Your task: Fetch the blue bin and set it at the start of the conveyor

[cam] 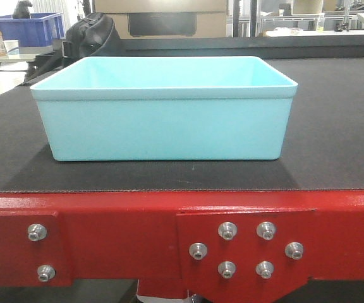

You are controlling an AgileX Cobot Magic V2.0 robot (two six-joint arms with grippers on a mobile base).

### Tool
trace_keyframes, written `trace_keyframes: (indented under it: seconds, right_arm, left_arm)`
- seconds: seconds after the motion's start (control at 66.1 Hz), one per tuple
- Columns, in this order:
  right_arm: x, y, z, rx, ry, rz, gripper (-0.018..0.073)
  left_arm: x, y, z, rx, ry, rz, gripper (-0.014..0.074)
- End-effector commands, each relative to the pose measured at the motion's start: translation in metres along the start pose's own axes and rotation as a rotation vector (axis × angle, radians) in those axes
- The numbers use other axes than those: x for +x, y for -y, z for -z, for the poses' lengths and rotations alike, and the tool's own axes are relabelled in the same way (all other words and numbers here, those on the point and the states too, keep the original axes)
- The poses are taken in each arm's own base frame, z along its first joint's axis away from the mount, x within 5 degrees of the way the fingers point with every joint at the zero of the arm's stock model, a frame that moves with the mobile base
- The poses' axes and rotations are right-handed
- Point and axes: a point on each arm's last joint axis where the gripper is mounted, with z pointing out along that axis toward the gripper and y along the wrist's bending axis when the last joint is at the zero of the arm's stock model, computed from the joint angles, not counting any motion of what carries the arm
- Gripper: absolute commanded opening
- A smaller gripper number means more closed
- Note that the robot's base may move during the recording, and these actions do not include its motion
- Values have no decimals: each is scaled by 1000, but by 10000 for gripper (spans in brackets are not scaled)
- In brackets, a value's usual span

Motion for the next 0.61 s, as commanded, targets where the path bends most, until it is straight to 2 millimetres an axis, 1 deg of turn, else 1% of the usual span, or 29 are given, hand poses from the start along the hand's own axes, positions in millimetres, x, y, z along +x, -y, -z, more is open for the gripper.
trace_keyframes:
  seconds: [0.0,0.59]
  right_arm:
    - [-2,0,0,4,19,7,-165]
    - [-2,0,0,4,19,7,-165]
  left_arm:
    - [-2,0,1,4,26,-7,-111]
    - [-2,0,1,4,26,-7,-111]
